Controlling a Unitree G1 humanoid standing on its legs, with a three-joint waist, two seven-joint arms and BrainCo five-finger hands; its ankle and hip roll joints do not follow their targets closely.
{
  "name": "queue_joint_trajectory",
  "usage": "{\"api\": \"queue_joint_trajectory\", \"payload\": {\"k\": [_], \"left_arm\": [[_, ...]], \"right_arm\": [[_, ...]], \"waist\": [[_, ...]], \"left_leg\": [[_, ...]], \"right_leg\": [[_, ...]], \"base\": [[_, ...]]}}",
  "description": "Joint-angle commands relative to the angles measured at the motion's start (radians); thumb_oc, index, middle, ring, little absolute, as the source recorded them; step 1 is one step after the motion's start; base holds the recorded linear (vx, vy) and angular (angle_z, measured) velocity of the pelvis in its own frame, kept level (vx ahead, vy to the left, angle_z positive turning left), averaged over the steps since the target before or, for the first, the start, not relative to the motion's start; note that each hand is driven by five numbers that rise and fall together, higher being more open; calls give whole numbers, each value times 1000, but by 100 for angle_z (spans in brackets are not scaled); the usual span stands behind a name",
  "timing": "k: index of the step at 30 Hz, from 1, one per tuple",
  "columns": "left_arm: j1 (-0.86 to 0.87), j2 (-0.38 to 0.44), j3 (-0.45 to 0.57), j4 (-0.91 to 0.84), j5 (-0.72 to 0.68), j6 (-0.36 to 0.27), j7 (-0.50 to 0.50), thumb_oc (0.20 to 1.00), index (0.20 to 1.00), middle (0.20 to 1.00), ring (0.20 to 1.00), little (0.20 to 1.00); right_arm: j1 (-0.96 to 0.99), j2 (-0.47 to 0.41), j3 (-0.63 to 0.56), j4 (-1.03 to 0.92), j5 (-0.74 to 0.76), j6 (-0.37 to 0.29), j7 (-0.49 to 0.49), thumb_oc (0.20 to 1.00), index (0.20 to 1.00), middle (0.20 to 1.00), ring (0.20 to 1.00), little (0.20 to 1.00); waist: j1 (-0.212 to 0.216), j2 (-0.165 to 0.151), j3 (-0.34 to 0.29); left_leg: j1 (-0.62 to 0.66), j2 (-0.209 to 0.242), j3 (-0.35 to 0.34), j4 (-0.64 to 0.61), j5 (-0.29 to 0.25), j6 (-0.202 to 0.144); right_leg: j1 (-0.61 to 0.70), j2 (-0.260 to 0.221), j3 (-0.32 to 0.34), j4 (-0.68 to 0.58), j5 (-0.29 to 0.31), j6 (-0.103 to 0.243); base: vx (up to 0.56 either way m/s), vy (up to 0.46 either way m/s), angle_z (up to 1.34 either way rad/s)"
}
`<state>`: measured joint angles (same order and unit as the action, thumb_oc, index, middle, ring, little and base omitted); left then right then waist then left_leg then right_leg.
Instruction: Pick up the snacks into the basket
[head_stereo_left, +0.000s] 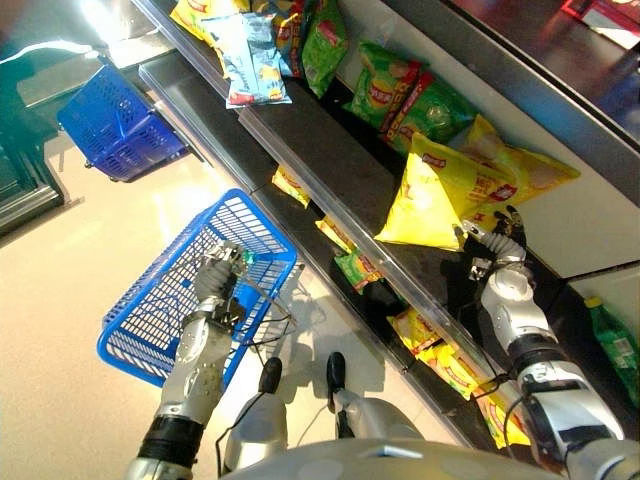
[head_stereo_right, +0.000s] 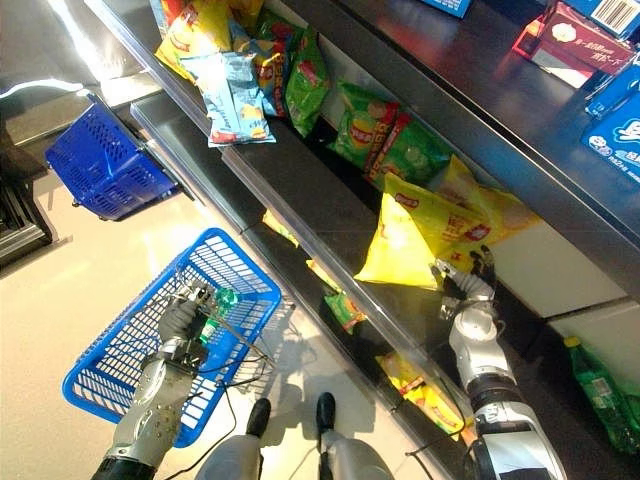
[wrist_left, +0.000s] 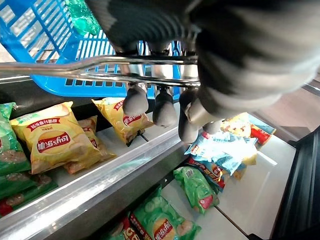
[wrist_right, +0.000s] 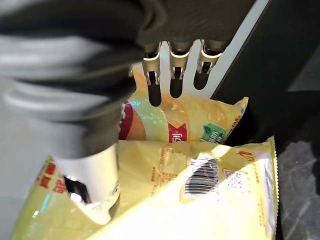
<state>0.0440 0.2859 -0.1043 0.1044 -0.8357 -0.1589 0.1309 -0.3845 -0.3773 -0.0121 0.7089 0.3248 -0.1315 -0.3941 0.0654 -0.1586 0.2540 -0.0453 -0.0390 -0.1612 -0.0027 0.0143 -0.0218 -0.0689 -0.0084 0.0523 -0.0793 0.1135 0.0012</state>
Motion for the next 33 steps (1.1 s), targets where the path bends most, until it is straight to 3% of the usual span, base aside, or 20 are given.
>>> {"api": "queue_joint_trajectory", "payload": {"k": [1,13,21,33], "left_arm": [[-68,-3,-1,-176,86,-103,-82,200,200,200,200,200],[-59,-7,-7,-173,87,-103,-94,200,200,200,200,200],[-122,30,-65,-201,55,-107,-91,200,200,200,200,200],[-200,15,-139,-254,47,-112,-59,200,200,200,200,200]], "right_arm": [[3,-22,-23,-7,-23,-38,8,1000,1000,1000,1000,1000],[13,-20,-8,6,-34,-46,31,1000,1000,1000,1000,1000],[-178,-33,126,145,137,-45,134,1000,1000,1000,1000,1000],[-464,-110,176,375,243,-25,133,1000,1000,1000,1000,1000]], "waist": [[-7,4,-122],[-7,-4,-135],[47,-19,-18],[103,3,118]], "left_leg": [[-13,-53,-12,78,-126,38],[7,-45,-11,57,-122,39],[-113,-56,-40,113,-94,25],[-225,-75,-104,157,-75,10]], "right_leg": [[7,-38,0,135,-139,109],[18,-34,1,120,-136,109],[-75,-36,-34,152,-120,103],[-146,-39,-99,186,-133,94]], "base": [[37,-10,-1],[-5,-1,0],[-71,-32,6],[-17,-25,22]]}}
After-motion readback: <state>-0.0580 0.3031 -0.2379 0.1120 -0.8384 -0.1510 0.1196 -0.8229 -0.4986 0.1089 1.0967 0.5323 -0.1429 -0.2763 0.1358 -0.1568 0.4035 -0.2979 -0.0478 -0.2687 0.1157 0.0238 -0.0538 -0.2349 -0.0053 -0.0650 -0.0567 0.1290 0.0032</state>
